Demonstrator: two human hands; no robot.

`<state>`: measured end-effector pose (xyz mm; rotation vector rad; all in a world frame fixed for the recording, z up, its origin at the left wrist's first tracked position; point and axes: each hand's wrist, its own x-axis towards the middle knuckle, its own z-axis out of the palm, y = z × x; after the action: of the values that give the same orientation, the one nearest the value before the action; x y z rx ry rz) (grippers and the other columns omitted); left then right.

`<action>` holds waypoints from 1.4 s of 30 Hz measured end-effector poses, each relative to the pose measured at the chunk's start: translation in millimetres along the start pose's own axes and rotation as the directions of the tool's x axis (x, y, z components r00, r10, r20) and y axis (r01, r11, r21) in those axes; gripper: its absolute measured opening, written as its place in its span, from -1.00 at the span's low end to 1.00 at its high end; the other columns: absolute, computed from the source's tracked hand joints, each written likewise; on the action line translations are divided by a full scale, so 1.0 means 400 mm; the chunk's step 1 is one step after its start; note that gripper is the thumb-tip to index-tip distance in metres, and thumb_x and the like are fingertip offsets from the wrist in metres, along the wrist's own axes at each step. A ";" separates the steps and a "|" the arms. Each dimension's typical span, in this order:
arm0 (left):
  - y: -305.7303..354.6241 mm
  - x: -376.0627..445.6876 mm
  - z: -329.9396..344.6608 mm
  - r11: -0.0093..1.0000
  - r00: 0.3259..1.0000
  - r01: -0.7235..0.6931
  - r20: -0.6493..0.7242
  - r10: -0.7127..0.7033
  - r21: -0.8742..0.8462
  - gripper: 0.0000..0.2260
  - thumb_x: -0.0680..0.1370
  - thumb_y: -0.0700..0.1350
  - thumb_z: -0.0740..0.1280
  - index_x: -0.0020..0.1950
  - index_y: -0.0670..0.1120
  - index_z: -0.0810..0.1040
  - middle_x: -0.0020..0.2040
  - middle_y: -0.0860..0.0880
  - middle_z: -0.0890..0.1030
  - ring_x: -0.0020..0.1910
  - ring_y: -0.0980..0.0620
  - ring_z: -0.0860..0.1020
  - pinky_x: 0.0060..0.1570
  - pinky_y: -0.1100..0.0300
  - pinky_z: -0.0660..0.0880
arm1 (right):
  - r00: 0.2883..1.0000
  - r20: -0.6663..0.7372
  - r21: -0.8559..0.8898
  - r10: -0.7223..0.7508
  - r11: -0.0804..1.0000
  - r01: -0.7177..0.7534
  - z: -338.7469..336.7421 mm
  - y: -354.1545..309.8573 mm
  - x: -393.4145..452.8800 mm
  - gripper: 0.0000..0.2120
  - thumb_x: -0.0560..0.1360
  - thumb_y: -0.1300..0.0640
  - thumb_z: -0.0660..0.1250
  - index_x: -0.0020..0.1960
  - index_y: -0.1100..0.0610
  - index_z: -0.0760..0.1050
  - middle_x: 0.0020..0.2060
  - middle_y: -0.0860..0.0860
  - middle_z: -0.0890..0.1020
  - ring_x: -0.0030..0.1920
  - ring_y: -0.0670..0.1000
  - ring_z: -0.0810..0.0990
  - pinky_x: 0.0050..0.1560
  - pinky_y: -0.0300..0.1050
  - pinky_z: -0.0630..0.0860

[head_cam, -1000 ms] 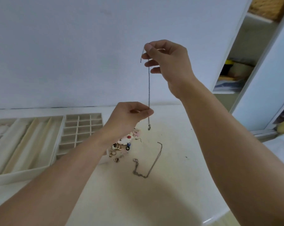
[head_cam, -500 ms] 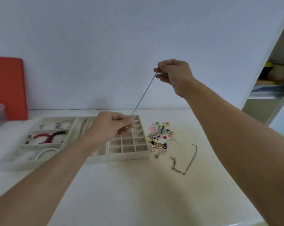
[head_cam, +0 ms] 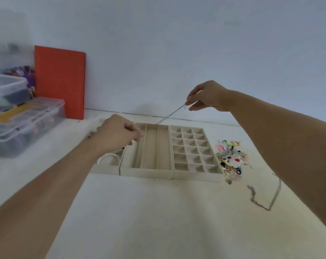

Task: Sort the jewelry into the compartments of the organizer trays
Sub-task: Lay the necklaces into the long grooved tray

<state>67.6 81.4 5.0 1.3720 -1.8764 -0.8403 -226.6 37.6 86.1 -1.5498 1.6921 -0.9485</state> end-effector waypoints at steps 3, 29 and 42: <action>0.009 -0.012 0.022 0.992 0.996 -0.023 0.087 0.012 0.123 -0.85 0.50 -0.07 0.48 -0.27 -0.02 0.71 -0.30 0.09 0.71 -0.29 0.03 0.64 -0.38 0.33 0.48 | 0.999 -0.019 -0.010 -0.037 0.999 0.037 0.027 -0.027 0.038 -0.86 0.52 0.31 0.44 0.06 0.32 0.58 -0.06 0.19 0.73 -0.03 0.20 0.74 0.09 -0.02 0.66; 0.015 -0.025 0.121 0.830 0.950 -0.036 0.277 -0.144 0.557 -0.67 0.46 -0.16 0.34 -0.44 -0.09 0.29 -0.49 0.00 0.30 -0.41 -0.02 0.34 -0.36 0.18 0.28 | 0.971 0.234 -0.406 -0.054 0.902 0.148 0.262 -0.038 0.142 -0.91 0.45 0.29 0.47 -0.05 0.21 0.67 -0.16 0.04 0.75 -0.14 0.07 0.76 0.00 -0.16 0.67; 0.020 -0.020 0.122 0.758 0.958 -0.031 0.235 -0.163 0.651 -0.81 0.50 -0.05 0.36 -0.29 -0.03 0.46 -0.33 0.02 0.51 -0.21 -0.03 0.57 -0.19 0.14 0.49 | 0.924 0.379 -0.672 -0.050 0.672 0.312 0.310 -0.016 0.152 -0.94 0.46 0.19 0.46 -0.10 0.07 0.68 -0.31 -0.12 0.72 -0.21 -0.09 0.72 -0.20 -0.21 0.58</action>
<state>25.7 96.9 -18.0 1.8092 -2.5052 -0.4203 -124.2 -33.6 26.3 -2.2750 1.7671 -0.0168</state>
